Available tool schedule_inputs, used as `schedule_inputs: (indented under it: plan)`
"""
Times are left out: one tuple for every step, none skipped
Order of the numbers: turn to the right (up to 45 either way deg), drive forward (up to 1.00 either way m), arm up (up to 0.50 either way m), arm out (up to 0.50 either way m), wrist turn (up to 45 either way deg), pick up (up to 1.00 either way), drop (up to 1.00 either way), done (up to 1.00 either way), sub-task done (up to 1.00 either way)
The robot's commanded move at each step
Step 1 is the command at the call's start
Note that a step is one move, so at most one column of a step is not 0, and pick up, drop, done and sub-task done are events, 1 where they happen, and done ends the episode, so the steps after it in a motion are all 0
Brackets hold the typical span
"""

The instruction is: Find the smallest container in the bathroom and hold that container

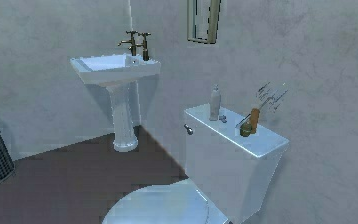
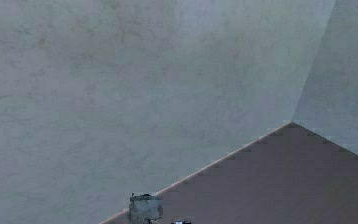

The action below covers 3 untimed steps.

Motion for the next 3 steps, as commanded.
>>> schedule_inputs:
  plan:
    - [0.0,0.00,0.00,0.00,0.0,1.00,0.00,0.00,0.00]
    - [0.0,0.00,0.10,0.00,0.0,0.00,0.00,0.00,0.00]
    - [0.0,0.00,0.00,0.00,0.0,0.00,0.00,1.00,0.00]
